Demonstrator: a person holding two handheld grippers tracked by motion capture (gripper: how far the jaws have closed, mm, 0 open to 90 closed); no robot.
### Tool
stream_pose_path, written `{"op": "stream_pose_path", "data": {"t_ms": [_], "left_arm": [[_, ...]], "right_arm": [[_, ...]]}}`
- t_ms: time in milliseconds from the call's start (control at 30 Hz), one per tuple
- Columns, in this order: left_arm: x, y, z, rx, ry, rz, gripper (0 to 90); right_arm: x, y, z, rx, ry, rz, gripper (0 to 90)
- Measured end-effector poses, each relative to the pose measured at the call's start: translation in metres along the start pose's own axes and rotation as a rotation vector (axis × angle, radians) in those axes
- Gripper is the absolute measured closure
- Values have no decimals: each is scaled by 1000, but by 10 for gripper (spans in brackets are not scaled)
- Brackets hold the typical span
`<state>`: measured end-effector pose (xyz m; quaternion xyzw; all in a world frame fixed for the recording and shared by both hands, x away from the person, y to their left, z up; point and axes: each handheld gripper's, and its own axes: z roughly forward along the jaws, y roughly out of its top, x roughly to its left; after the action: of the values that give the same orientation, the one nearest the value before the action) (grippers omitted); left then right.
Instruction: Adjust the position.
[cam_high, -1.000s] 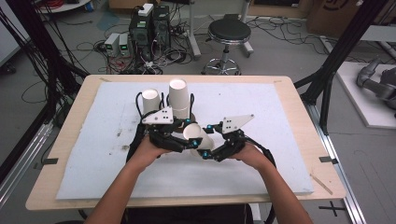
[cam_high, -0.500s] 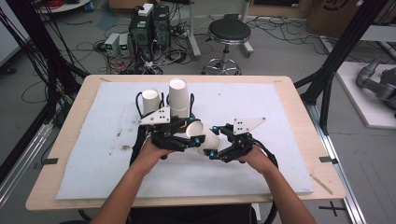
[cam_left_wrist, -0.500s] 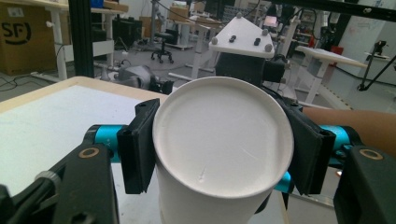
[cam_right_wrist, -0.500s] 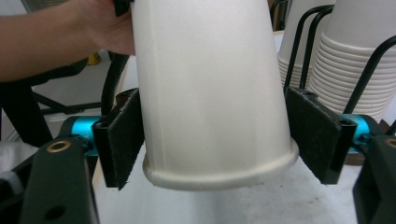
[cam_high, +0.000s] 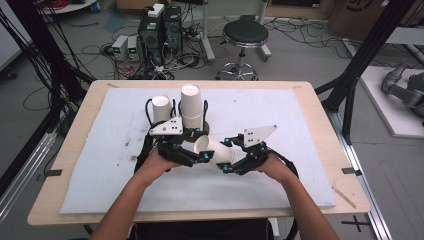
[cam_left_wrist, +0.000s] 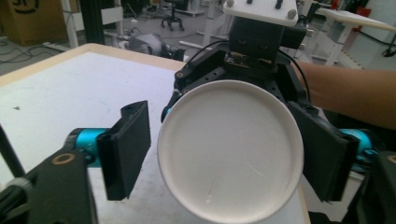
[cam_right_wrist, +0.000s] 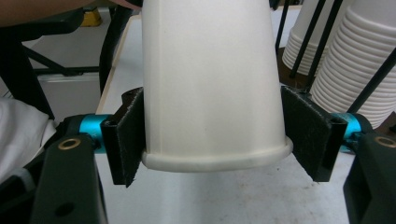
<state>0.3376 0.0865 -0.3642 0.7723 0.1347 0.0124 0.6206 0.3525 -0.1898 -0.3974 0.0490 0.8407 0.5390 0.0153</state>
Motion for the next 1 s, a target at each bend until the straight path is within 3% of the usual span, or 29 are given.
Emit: {"op": "stream_pose_path", "data": {"t_ms": [33,133,300,433,533,700,767,833,1000], "left_arm": [[-1,-1,0,-1,-7,11,339],[0,-1,-3,-16,-15,2,351],[2,0,-8,-73,0,1,353],[3,2,-9,-121,-24,-12,353],[2,1,-7,-109,-27,-5,355],[2,0,-6,-69,-13,-22,341],[2,0,-6,-55,22,-15,281],[3,0,-8,-55,24,-19,237],[4,0,-6,-33,9,-20,236]], "right_arm": [[0,0,0,7,0,-1,283],[0,0,0,7,16,7,268],[0,1,-2,-54,-25,108,170],[1,-1,-2,-85,-21,125,171],[1,0,-3,-96,-3,98,221],[0,-1,-7,-56,-11,46,269],[0,-1,-8,-42,-21,50,273],[-1,-1,-10,-15,-32,50,273],[-1,-1,-11,12,-23,45,276]]}}
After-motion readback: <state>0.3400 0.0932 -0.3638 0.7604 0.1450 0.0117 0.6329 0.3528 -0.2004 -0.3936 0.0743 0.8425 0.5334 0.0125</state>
